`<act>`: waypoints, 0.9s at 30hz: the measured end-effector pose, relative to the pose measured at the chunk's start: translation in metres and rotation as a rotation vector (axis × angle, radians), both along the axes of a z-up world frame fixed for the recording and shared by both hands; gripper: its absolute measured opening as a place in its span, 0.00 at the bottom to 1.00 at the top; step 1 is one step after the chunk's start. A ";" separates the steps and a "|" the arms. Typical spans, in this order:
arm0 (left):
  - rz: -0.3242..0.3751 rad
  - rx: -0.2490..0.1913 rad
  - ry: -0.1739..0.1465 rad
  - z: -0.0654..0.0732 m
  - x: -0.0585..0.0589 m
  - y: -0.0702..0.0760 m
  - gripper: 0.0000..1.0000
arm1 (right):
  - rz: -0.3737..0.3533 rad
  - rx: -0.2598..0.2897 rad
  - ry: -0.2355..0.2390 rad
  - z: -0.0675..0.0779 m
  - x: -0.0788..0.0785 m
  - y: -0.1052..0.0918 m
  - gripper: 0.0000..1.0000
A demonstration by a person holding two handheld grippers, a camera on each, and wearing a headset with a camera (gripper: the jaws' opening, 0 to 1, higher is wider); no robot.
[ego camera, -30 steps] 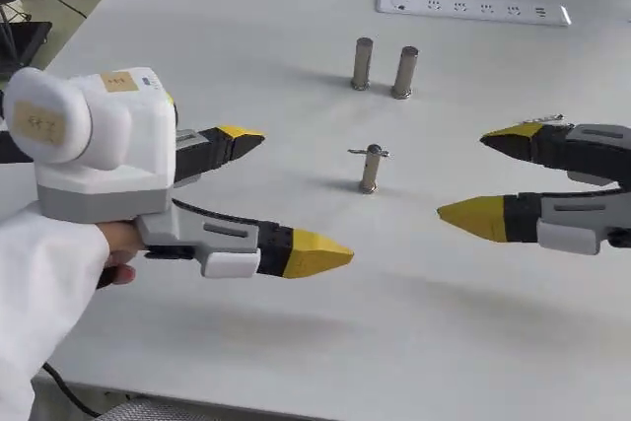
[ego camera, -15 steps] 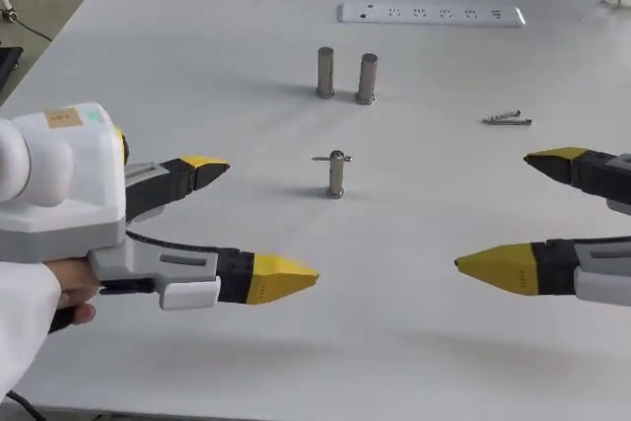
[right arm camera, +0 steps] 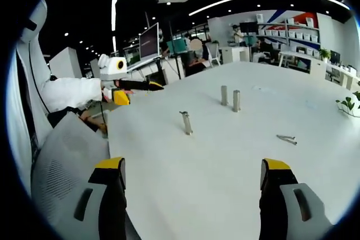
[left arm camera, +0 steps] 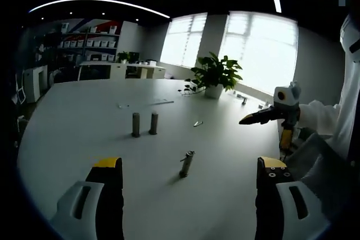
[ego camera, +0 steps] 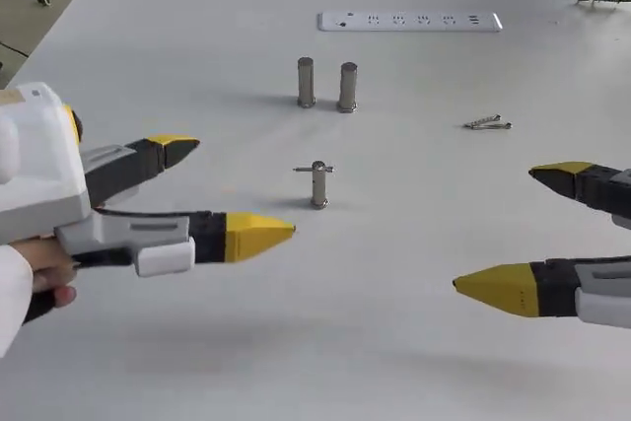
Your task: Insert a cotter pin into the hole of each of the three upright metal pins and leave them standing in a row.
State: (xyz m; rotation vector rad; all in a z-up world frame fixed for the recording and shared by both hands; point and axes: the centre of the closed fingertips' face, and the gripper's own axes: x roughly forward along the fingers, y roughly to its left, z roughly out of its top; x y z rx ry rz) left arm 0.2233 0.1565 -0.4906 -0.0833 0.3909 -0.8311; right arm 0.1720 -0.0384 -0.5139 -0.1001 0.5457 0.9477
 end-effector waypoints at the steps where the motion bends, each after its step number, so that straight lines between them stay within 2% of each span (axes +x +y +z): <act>1: 0.008 0.000 -0.011 0.003 0.007 0.002 0.99 | -0.003 -0.003 -0.001 0.000 -0.001 -0.001 0.98; 3: 0.026 0.017 -0.057 0.010 0.027 0.005 0.99 | -0.013 -0.006 -0.006 0.002 -0.001 -0.004 0.98; 4: 0.034 0.034 -0.070 0.011 0.037 0.007 0.99 | -0.021 -0.005 -0.006 0.003 -0.002 -0.006 0.98; 6: 0.042 0.050 -0.092 0.012 0.053 0.007 0.99 | -0.033 -0.007 -0.011 0.004 -0.002 -0.009 0.98; 8: 0.041 0.049 -0.098 0.012 0.065 0.006 0.98 | -0.040 -0.005 -0.013 0.005 -0.002 -0.011 0.98; 11: 0.042 0.053 -0.098 0.008 0.085 0.003 0.91 | -0.054 -0.004 -0.013 0.007 -0.004 -0.015 0.98; 15: 0.053 0.062 -0.100 0.004 0.109 0.000 0.88 | -0.075 -0.004 -0.013 0.007 -0.005 -0.020 0.97; 18: 0.033 0.042 -0.089 0.001 0.121 -0.007 0.84 | -0.091 -0.003 -0.006 0.005 -0.007 -0.023 0.96; 21: 0.025 0.069 -0.090 -0.007 0.132 -0.012 0.77 | -0.100 -0.005 0.001 0.003 -0.009 -0.025 0.96; 23: 0.024 0.085 -0.081 -0.014 0.142 -0.015 0.75 | -0.104 -0.008 0.004 0.001 -0.008 -0.028 0.96; 27: 0.053 0.094 -0.060 -0.024 0.162 -0.018 0.58 | -0.122 -0.005 0.010 0.000 -0.009 -0.032 0.96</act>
